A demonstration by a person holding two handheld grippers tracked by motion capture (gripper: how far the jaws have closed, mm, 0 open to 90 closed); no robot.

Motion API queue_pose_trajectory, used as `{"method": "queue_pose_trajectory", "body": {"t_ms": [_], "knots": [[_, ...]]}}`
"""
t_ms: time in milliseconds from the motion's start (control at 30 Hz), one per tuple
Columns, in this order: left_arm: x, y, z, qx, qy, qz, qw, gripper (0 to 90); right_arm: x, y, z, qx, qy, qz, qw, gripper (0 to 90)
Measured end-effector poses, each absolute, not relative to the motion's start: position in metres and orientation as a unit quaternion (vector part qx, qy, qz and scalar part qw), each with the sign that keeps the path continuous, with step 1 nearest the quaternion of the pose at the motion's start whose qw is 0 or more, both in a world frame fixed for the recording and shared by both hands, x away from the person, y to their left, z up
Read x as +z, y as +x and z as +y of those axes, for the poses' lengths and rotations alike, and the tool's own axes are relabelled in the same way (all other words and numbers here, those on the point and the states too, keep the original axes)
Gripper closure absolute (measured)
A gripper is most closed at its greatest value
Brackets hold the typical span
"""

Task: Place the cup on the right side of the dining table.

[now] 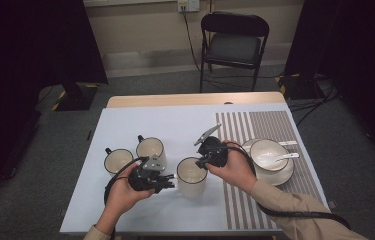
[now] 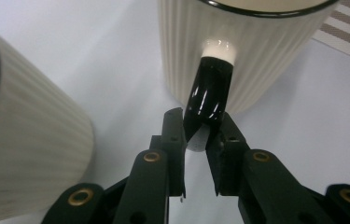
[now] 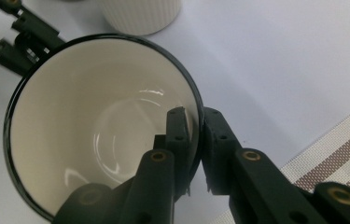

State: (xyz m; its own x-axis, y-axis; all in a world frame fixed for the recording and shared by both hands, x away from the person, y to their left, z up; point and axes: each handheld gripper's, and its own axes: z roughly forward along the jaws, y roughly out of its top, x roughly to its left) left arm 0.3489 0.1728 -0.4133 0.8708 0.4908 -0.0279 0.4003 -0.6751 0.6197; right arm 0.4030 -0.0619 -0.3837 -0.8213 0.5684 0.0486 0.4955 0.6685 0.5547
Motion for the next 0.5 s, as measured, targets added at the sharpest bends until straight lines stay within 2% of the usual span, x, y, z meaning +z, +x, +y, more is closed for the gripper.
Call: {"method": "queue_pose_trajectory", "body": {"t_ms": [500], "knots": [[-0.409,0.35,0.161,0.074,0.922,0.228,0.305,77.3,-0.377,0.403,-0.065,0.271,0.276,0.919,0.075,84.5]]}}
